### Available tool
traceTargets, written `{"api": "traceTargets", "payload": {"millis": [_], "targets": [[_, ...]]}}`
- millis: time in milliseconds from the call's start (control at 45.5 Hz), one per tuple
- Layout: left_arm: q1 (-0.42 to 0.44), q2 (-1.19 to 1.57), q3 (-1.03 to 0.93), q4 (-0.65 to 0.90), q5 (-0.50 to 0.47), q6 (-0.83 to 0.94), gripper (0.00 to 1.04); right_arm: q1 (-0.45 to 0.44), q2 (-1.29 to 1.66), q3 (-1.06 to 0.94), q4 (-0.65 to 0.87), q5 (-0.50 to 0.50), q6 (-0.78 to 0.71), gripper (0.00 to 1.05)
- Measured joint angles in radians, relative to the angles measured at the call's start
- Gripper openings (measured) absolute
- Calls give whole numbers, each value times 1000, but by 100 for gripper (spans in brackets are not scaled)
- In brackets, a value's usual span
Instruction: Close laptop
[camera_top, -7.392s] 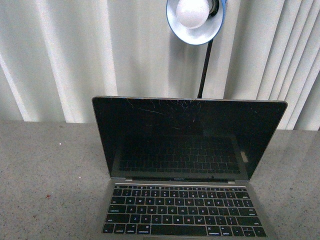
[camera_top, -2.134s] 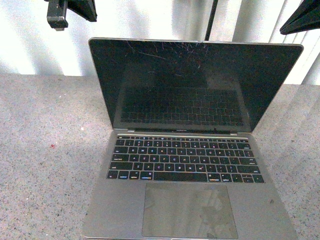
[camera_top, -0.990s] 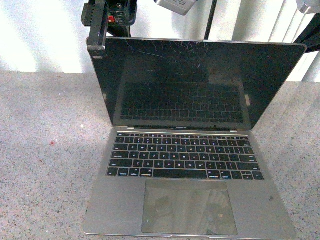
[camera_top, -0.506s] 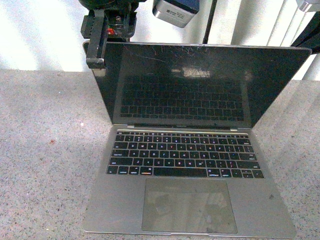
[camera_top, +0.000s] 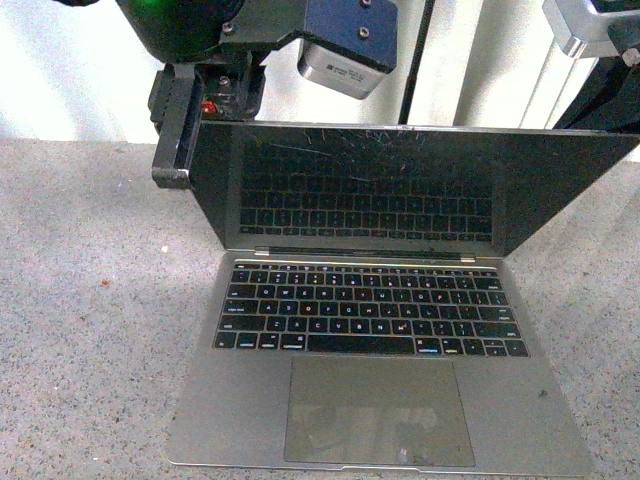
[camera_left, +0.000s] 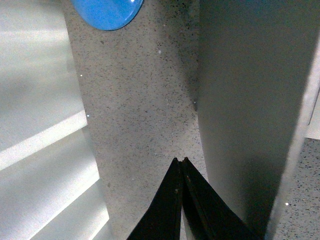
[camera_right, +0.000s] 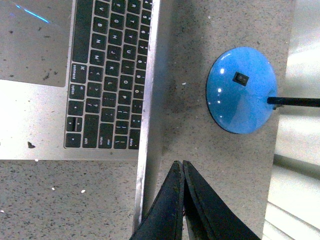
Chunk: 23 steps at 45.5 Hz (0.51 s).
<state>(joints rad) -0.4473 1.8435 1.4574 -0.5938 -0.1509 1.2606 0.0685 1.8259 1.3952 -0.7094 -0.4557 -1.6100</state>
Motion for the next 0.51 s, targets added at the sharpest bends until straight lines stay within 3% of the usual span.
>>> {"api": "traceTargets", "payload": {"millis": [506], "targets": [[-27,-34,-116,39,11,0,4,48,-46,-111,6,-2,149,3]]}}
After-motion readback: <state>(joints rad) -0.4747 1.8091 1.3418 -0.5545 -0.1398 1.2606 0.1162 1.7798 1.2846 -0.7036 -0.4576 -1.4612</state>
